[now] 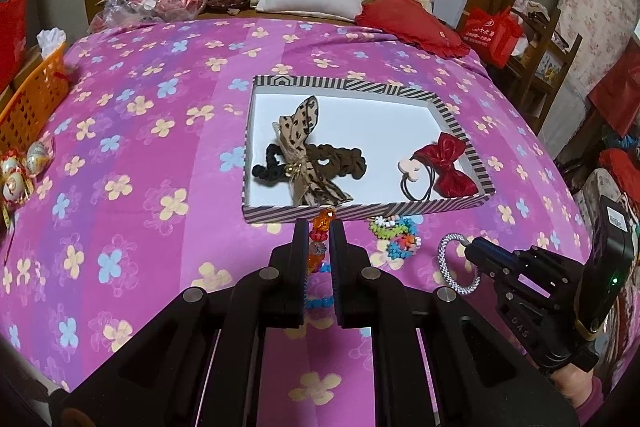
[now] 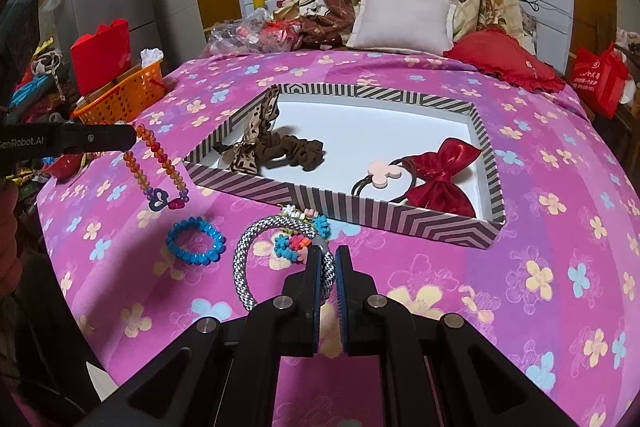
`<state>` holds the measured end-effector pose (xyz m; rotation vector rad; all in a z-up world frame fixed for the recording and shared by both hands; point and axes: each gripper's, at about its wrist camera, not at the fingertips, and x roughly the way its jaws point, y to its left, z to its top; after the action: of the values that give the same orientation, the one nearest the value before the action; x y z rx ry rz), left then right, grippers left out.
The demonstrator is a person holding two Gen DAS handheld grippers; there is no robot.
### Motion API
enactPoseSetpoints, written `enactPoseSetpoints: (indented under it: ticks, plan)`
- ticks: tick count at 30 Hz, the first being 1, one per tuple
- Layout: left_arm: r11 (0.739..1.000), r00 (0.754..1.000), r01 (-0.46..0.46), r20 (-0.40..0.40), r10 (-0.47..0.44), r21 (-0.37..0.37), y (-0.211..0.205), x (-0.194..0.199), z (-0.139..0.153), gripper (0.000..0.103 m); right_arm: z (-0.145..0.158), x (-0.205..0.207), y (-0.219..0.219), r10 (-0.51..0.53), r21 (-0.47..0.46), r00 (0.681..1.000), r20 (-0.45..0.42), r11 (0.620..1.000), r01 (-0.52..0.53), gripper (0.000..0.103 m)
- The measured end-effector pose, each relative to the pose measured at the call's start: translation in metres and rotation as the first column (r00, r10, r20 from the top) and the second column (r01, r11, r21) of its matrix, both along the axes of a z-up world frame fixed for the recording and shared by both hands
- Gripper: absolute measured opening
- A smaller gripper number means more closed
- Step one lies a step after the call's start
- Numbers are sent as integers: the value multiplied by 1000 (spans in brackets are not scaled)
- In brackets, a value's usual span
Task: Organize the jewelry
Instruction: 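Carry the orange bracelet with the left tool into the tray while the right tool carries the grey hair tie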
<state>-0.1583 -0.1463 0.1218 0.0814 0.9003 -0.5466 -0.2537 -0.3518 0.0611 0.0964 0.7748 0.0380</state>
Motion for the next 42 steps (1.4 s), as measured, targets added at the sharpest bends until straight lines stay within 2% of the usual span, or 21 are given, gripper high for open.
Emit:
enactPoseSetpoints:
  ticks: [27, 42]
  plan:
    - [998, 999, 45, 10, -45, 37, -61, 43, 9, 9, 6, 44, -30, -40, -1, 999, 0, 999, 40, 6]
    - [997, 998, 58, -6, -58, 43, -105, 76, 3, 9, -1, 89, -57, -72, 30, 997, -29, 997, 73, 6]
